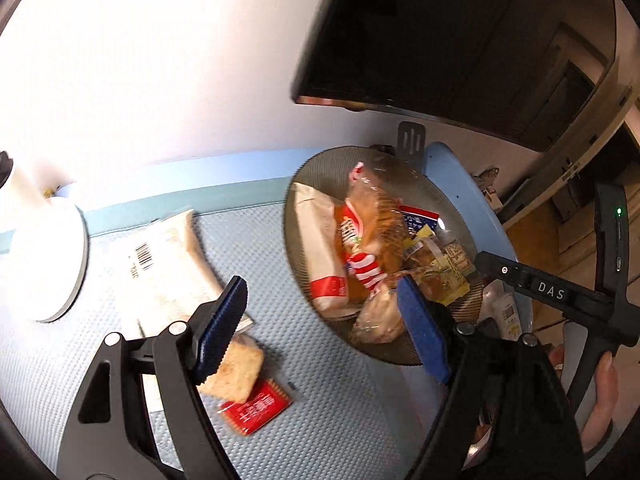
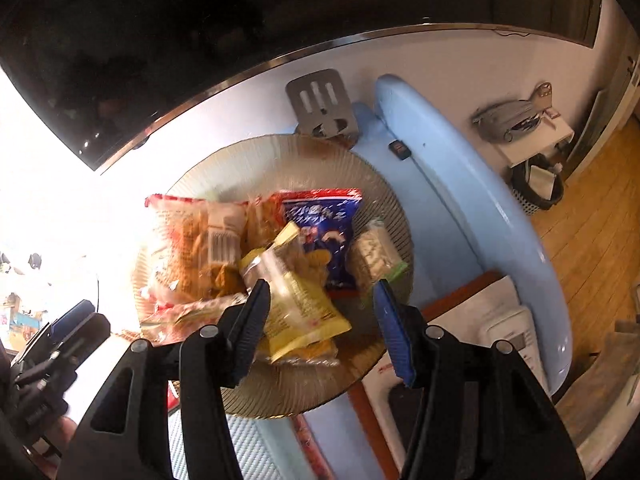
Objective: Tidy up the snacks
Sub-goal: 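Grasp the white-green stick packet with the left tool while the right tool grasps the red biscuit packet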
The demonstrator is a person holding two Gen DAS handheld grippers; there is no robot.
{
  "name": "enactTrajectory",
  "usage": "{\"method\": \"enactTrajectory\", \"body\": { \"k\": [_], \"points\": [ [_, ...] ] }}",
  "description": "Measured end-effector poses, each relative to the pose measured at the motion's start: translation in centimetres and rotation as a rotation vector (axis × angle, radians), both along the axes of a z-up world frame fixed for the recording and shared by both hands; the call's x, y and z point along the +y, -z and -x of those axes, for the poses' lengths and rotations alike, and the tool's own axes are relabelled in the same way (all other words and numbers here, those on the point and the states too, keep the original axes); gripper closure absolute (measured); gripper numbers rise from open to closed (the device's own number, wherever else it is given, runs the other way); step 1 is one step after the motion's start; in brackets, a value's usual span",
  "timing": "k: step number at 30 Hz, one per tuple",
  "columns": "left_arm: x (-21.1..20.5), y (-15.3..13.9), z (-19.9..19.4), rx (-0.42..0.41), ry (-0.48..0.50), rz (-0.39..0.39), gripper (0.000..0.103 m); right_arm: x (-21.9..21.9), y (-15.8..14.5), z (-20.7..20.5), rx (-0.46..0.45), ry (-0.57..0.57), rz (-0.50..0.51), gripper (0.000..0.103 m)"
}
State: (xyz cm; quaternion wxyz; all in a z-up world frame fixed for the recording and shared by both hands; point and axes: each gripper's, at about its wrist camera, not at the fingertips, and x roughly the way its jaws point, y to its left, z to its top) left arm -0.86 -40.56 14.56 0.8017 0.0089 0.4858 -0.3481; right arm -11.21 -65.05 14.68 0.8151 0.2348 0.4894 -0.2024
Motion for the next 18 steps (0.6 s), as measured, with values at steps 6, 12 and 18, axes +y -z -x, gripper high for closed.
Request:
{"method": "enactTrajectory", "body": {
  "k": [6,12,18],
  "points": [
    [6.8,-0.3,-1.2,-0.003,-0.14,-0.013,0.026,3.5,-0.6,-0.2,-0.014,-0.048,-0.004,0.049],
    [12.6,1.2,-1.9,0.036,-0.248,-0.046,0.026,8.1,-0.7,-1.1,-0.014,-0.123,-0.019,0.048],
    [15.2,3.2,-1.7,0.103,-0.248,-0.053,0.026,13.9,0.4,-2.4,0.019,-0.245,-0.042,0.046]
  ]
}}
